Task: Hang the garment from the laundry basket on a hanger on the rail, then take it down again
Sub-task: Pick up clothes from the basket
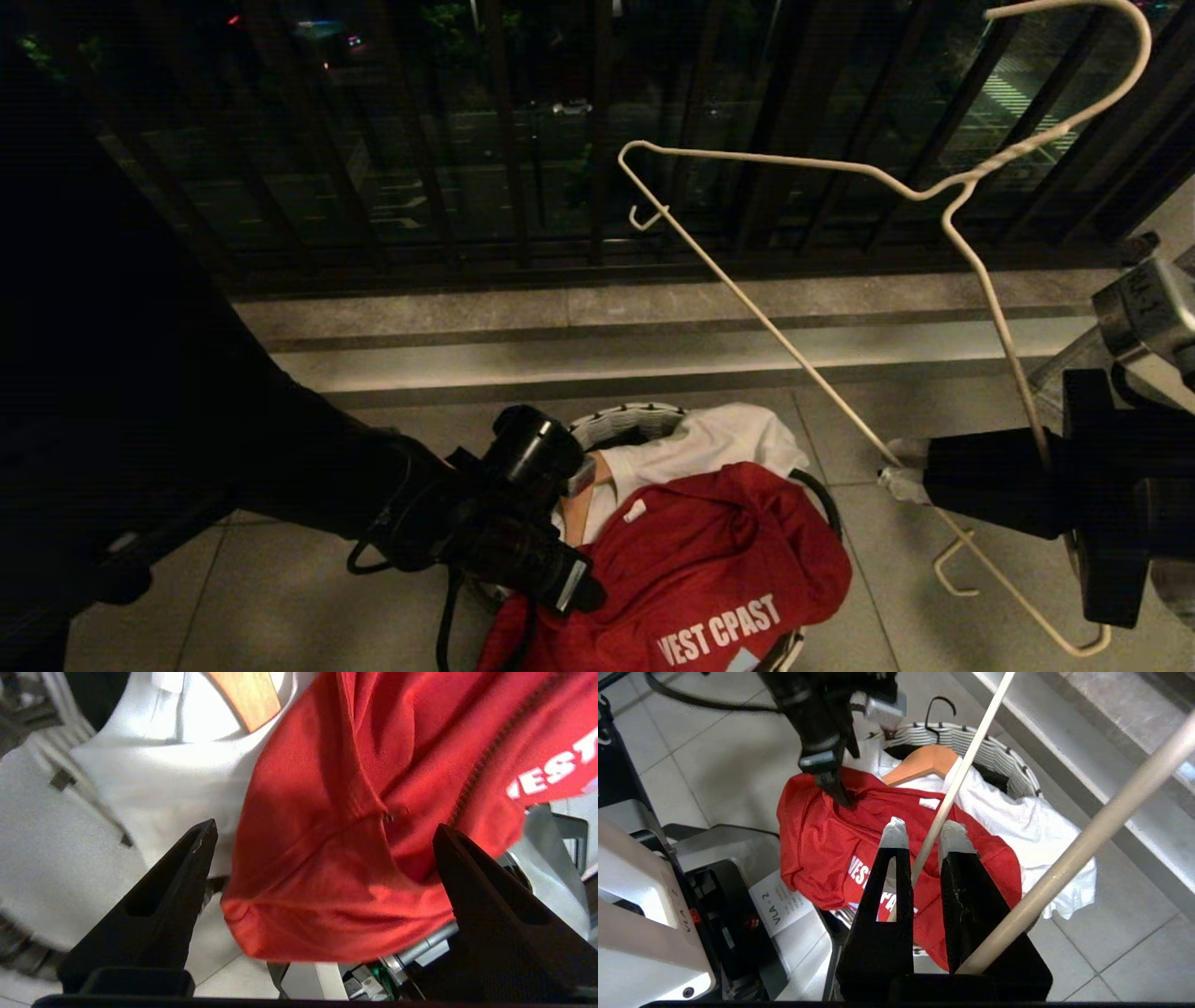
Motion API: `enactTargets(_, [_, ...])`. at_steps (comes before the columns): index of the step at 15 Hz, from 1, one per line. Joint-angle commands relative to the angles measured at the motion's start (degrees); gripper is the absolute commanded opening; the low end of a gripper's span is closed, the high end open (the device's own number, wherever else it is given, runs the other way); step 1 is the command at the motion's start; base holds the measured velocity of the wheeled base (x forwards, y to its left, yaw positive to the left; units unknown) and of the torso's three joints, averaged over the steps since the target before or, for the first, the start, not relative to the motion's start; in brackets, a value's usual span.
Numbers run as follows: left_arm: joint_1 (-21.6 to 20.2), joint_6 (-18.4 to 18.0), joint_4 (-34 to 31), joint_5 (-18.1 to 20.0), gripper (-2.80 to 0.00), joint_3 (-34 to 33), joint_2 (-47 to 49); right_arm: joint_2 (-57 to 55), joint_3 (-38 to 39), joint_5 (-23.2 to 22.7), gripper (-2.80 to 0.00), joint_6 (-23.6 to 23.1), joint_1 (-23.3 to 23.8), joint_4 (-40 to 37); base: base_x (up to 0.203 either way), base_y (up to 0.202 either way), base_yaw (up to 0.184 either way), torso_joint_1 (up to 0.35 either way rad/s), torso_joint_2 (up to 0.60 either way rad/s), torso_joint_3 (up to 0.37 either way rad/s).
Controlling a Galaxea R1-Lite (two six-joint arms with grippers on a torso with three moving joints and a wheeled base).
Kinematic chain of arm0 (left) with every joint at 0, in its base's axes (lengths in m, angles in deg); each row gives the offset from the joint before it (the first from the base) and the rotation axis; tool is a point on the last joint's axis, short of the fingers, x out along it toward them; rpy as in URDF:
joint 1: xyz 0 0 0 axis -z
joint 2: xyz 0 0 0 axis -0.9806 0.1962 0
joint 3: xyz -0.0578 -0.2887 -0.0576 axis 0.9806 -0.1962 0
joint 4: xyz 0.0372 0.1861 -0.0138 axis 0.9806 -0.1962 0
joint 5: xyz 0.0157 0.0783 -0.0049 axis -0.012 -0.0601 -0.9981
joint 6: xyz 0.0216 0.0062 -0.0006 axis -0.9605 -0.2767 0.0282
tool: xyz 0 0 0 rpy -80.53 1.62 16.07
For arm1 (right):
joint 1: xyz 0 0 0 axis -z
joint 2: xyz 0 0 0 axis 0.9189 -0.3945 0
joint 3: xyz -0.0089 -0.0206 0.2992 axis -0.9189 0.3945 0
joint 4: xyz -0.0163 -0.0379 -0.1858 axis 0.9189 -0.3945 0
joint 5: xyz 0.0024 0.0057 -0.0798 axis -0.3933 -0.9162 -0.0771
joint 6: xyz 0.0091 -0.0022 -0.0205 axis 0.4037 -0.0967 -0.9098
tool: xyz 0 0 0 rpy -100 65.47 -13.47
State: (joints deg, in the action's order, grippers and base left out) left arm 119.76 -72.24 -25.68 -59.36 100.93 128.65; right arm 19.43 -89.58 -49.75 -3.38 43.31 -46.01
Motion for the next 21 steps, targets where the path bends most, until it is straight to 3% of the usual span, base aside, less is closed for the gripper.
enactTargets(1, [0.91,0.48,-0.01,-2.16,0.00,1.14,2.80,0.92,-0.09,-0.15,-2.80,-0.17,0.07,-0.01,0.000,0.000,0.000,0.000,0.00,0.000])
enactTargets(6, [1.64,2.12,-0.01,-7.40,0.00,2.60,3.41,1.33,0.00,-0.15,-2.80,-0.17,-0.02,-0.01,0.000,0.000,0.000,0.000,0.00,0.000])
enactTargets(12, [1.56,0.58,-1.73,-14.35,0.00,-0.17,-1.87,0.97,-0.09,-0.15,-2.80,-0.17,-0.02,-0.01,0.000,0.000,0.000,0.000,0.00,0.000])
enactTargets(14, [1.55,-0.88,-7.19,-16.05,0.00,0.24,-3.21,0.62,-0.09,-0.15,-2.80,-0.17,-0.02,-0.01,0.000,0.000,0.000,0.000,0.00,0.000])
enactTargets(16, [1.55,-1.21,-8.05,-16.48,0.00,0.89,-1.91,0.11,-0.09,-0.15,-2.80,-0.17,-0.02,-0.01,0.000,0.000,0.000,0.000,0.00,0.000])
enactTargets(19, [1.55,-1.04,-8.04,-21.16,0.00,1.63,0.97,-0.08,-0.09,-0.15,-2.80,-0.17,-0.02,-0.01,0.000,0.000,0.000,0.000,0.00,0.000])
enactTargets(21, [1.55,-0.78,-8.00,-21.41,0.00,2.52,0.98,-0.08,-0.09,-0.15,-2.80,-0.17,-0.02,-0.01,0.000,0.000,0.000,0.000,0.00,0.000])
